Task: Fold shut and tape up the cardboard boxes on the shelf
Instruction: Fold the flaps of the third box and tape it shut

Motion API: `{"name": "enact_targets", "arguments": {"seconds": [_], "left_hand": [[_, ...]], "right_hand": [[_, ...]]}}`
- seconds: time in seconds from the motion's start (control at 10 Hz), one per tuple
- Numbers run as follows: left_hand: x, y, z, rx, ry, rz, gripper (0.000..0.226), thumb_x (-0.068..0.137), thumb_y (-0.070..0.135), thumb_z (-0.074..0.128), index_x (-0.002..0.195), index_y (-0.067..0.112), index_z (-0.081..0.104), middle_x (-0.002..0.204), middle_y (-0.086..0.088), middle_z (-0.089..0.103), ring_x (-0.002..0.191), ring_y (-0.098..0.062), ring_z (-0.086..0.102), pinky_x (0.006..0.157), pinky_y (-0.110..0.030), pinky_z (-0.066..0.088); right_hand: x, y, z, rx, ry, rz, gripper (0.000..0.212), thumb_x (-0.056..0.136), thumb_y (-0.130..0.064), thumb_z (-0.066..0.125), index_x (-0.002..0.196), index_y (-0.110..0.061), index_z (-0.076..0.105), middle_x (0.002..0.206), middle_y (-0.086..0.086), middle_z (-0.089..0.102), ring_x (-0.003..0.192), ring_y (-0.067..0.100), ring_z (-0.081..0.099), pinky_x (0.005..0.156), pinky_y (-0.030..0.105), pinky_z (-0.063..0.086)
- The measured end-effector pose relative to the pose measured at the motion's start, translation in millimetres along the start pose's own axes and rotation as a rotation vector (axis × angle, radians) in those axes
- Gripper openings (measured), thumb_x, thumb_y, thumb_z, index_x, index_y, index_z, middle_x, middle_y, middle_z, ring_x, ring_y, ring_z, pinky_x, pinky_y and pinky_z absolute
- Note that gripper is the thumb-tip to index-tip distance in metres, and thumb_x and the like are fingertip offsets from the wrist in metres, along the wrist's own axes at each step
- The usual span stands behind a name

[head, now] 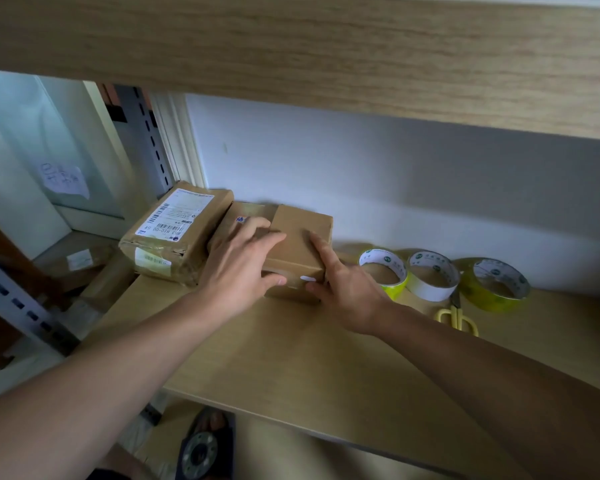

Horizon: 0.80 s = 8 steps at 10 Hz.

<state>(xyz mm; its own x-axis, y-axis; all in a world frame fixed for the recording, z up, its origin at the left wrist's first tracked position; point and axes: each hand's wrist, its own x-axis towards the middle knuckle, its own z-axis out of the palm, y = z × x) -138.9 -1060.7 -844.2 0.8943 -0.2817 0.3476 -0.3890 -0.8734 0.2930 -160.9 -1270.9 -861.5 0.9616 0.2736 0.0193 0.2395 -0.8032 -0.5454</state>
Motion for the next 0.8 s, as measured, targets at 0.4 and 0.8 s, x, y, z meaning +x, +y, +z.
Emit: {"name": "enact_targets", "arguments": {"seconds": [0.4, 0.8], "left_hand": [[14.6, -12.5, 6.3, 0.094, -0.012, 0.099, 0.069, 0.085, 0.032, 0.082, 0.147, 0.023, 0.053, 0.158, 0.009, 0.046, 0.145, -0.020, 0.041, 0.114, -0.047, 0.037], [0.2, -17.8, -21.2, -0.063, -0.197, 0.211, 0.061, 0.096, 0.034, 0.069, 0.152, 0.028, 0.047, 0.166, 0.014, 0.028, 0.154, -0.011, 0.024, 0.126, -0.034, 0.023]], "right_hand": [[24.0, -0.9, -13.4, -0.212, 0.032, 0.038, 0.073, 0.102, -0.049, 0.052, 0.160, -0.038, 0.010, 0.118, 0.013, 0.066, 0.108, 0.038, 0.062, 0.083, 0.043, 0.051], [6.7, -11.0, -24.4, -0.251, 0.090, -0.056, 0.077, 0.092, -0.047, 0.070, 0.155, -0.033, 0.028, 0.148, 0.013, 0.032, 0.136, 0.036, 0.037, 0.107, 0.047, 0.044]]}}
